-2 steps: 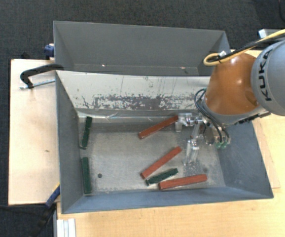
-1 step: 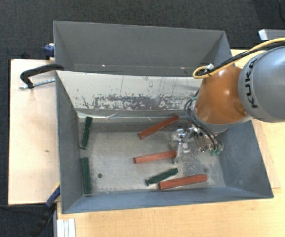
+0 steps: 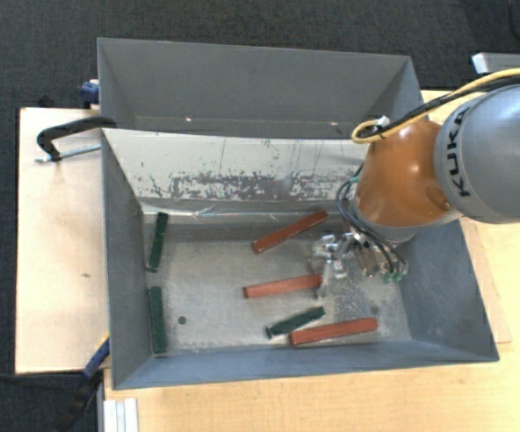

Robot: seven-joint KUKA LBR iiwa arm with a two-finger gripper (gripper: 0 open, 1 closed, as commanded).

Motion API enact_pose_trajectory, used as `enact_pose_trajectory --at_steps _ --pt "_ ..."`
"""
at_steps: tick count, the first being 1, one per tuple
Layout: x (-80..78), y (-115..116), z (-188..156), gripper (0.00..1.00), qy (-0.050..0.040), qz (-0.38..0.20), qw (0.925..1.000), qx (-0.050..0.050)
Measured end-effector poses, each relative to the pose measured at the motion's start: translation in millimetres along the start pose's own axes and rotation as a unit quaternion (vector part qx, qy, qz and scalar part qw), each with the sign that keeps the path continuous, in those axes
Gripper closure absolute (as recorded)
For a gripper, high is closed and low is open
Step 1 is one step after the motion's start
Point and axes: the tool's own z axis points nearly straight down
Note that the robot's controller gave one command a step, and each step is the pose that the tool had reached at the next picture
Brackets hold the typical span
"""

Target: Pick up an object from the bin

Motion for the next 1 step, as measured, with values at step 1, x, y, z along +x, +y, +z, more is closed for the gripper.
enact_pose_trajectory --at_steps 1 --pt "-23.4 0.6 -131.9 1.0 -0.0012 -0.001 1.0 0.0"
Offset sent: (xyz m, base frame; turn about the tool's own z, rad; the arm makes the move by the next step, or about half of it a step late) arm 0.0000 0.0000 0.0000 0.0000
